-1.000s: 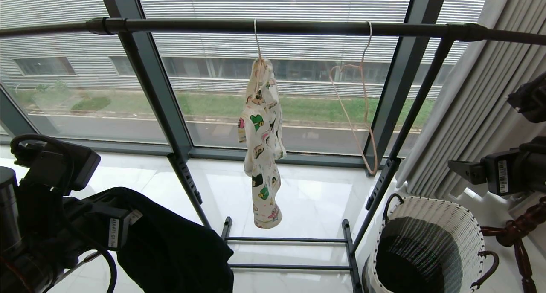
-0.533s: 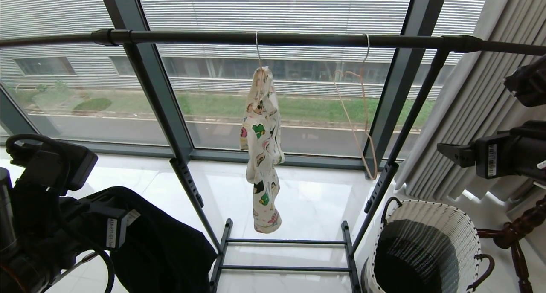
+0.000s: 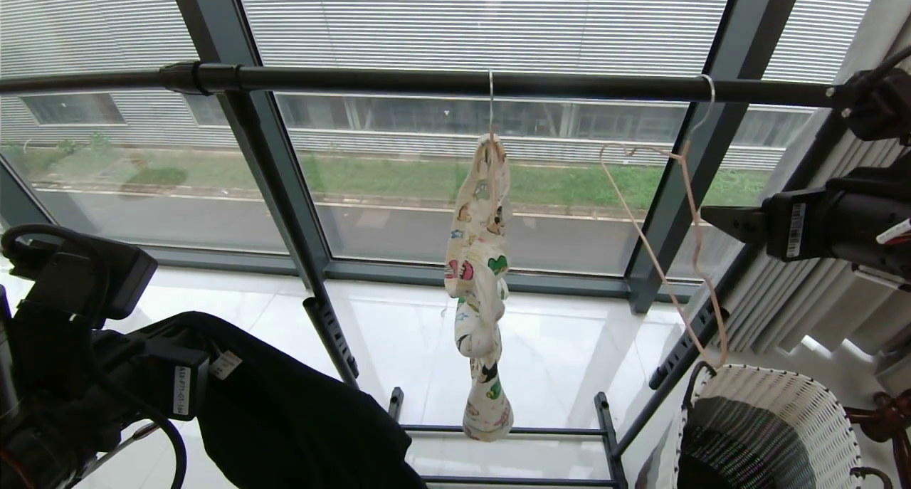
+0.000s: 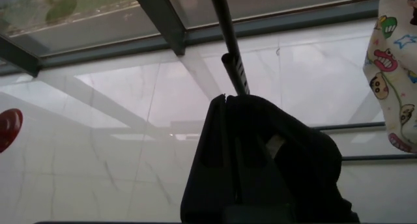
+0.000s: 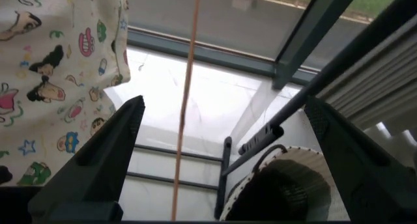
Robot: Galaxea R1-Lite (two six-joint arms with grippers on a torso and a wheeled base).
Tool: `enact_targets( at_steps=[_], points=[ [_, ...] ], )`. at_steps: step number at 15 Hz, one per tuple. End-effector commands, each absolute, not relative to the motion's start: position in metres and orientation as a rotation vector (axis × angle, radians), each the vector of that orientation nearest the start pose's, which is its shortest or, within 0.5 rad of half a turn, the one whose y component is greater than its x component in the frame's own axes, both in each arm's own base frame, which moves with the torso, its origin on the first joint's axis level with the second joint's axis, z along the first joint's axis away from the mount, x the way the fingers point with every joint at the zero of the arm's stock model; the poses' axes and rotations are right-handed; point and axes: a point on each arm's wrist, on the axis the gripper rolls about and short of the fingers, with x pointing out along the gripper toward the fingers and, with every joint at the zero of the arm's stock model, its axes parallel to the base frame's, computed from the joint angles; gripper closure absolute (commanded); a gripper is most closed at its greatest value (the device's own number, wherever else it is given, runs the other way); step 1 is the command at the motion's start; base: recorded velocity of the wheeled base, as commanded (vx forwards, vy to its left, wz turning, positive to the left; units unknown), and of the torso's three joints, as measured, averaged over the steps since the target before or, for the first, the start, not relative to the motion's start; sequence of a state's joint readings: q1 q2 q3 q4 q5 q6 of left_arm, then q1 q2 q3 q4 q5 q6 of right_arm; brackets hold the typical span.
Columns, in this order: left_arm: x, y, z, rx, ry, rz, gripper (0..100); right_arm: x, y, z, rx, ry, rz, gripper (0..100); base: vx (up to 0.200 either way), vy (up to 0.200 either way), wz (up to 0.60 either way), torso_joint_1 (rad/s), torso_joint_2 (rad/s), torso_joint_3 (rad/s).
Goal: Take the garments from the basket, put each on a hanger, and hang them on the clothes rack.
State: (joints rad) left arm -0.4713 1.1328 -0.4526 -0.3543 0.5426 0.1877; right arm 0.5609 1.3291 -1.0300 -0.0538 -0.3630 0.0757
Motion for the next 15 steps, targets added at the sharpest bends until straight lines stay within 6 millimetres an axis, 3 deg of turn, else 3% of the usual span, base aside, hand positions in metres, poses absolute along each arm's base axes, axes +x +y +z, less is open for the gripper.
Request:
enact_targets(
  at_steps=[1,5,11,15],
  points=[
    [0.139,-0.058,0.189,0.345,0.291,0.040,100,0.192,0.111,0.288,-0.019,0.233,0.186,0,0.000,0.000,0.00,0.000,0.00,0.000],
    [0.138,-0.058,0.188,0.347,0.293,0.037,100,0.197,0.113,0.278,-0.003,0.274,0.174,0,0.000,0.000,0.00,0.000,0.00,0.000],
    [0.138,-0.059,0.189,0.344,0.288,0.033,100,0.248,0.149,0.235,0.062,0.347,0.160,0,0.000,0.000,0.00,0.000,0.00,0.000],
    [0.137,-0.061,0.189,0.346,0.286,0.019,100,0.259,0.154,0.226,0.065,0.341,0.150,0,0.000,0.000,0.00,0.000,0.00,0.000]
  ],
)
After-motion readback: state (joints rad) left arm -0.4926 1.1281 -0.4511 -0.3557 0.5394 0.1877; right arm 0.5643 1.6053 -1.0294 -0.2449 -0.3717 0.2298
